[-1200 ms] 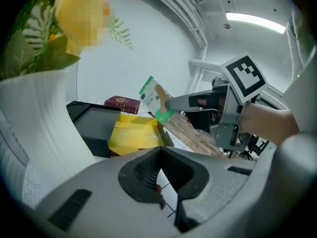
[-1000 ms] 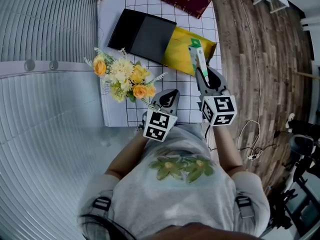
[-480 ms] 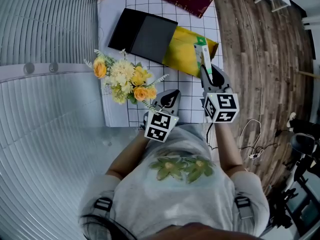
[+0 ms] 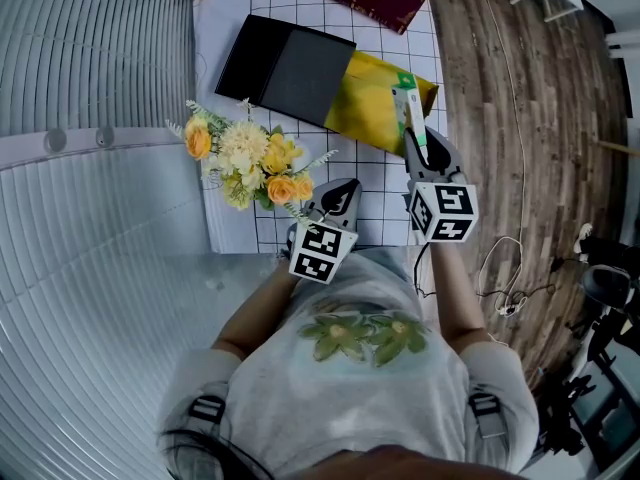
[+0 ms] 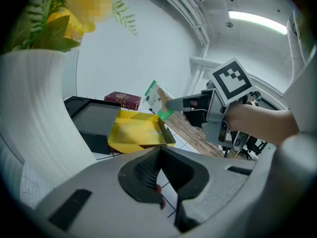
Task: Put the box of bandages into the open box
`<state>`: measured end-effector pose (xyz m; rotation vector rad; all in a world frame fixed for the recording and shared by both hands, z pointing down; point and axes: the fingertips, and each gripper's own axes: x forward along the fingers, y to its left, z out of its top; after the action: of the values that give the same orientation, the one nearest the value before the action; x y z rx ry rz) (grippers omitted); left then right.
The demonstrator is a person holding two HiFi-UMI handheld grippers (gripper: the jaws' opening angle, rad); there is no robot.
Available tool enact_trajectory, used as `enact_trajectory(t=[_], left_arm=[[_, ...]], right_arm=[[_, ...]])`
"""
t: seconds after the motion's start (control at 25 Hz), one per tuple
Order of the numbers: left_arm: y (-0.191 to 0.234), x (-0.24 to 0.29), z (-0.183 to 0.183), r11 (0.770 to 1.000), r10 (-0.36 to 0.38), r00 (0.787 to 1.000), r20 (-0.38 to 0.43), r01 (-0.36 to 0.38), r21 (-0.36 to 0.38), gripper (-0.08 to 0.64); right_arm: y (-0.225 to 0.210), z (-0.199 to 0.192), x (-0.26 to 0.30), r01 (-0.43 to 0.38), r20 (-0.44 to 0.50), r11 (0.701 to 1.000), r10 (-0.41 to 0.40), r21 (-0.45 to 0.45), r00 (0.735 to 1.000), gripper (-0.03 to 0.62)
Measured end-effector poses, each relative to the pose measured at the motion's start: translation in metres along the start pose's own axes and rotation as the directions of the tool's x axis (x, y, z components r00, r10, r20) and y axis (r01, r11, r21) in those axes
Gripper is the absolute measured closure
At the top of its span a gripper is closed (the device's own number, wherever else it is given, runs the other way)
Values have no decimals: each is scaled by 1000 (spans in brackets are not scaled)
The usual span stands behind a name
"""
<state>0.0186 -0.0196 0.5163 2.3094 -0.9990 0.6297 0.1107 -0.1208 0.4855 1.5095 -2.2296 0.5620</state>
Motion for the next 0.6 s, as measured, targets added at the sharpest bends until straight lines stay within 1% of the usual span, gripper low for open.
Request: enact_trajectory(t=[0.6], left_arm=[[3,3,-3,1000,3,1000,-8,-3,-9,554]], right_arm=[[-7,-6,9,10,-22,1000,-10,-12,1000,502]])
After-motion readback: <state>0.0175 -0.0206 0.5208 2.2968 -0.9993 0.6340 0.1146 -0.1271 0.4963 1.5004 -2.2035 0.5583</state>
